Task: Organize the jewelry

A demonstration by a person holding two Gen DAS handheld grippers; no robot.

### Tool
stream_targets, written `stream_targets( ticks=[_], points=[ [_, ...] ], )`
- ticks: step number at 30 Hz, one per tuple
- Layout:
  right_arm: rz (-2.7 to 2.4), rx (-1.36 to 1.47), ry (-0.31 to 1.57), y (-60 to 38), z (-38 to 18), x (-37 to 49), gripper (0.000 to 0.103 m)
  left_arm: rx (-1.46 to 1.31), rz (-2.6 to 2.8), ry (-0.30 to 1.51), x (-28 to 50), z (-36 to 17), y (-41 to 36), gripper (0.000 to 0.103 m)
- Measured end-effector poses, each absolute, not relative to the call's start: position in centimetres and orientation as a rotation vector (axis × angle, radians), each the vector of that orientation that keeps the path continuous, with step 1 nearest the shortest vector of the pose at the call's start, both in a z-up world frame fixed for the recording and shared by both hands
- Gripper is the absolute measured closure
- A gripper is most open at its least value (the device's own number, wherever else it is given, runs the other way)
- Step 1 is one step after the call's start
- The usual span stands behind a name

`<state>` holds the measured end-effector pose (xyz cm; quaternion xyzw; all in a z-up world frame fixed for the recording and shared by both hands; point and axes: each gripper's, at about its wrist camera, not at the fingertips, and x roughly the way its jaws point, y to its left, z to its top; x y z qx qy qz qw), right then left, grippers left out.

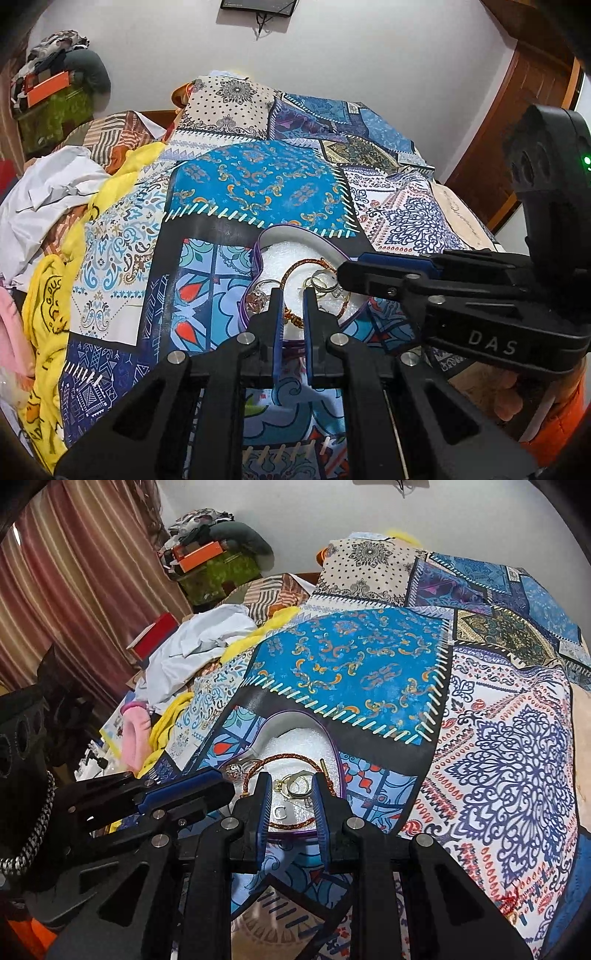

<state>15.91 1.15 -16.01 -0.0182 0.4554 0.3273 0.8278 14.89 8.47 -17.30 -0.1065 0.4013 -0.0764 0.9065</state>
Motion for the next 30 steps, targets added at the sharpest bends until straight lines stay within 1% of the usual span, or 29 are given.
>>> stream_targets(
  ticks=[8, 14, 16, 19, 25, 30],
  points=[
    [0.657, -0.040, 0.896, -1.2, -13.7, 15.0, 0.083, -0.192, -0.179, 0.805, 15.0, -15.6, 6.9, 0.096],
    [0.569, -0.039, 0.823, -5.6, -11.4, 14.3, 0.083, -0.162, -0.221, 0.776, 15.3, -13.9, 4.5, 0.096],
    [0.537, -0.035, 0.809, -7.0, -10.8, 14.2, 0.083, -0.151, -0.236, 0.771, 15.4, -13.5, 3.6, 0.093],
    [0.486, -0.025, 0.794, -9.2, -10.3, 14.2, 0.083, -0.135, -0.266, 0.769, 15.6, -13.0, 2.2, 0.093],
    [0.416, -0.017, 0.792, -12.6, -10.4, 13.9, 0.083, -0.106, -0.336, 0.781, 15.9, -12.8, -0.9, 0.093],
    [0.388, -0.020, 0.820, -14.3, -11.5, 13.5, 0.083, -0.091, -0.398, 0.833, 16.5, -13.7, -3.3, 0.093]
  ],
)
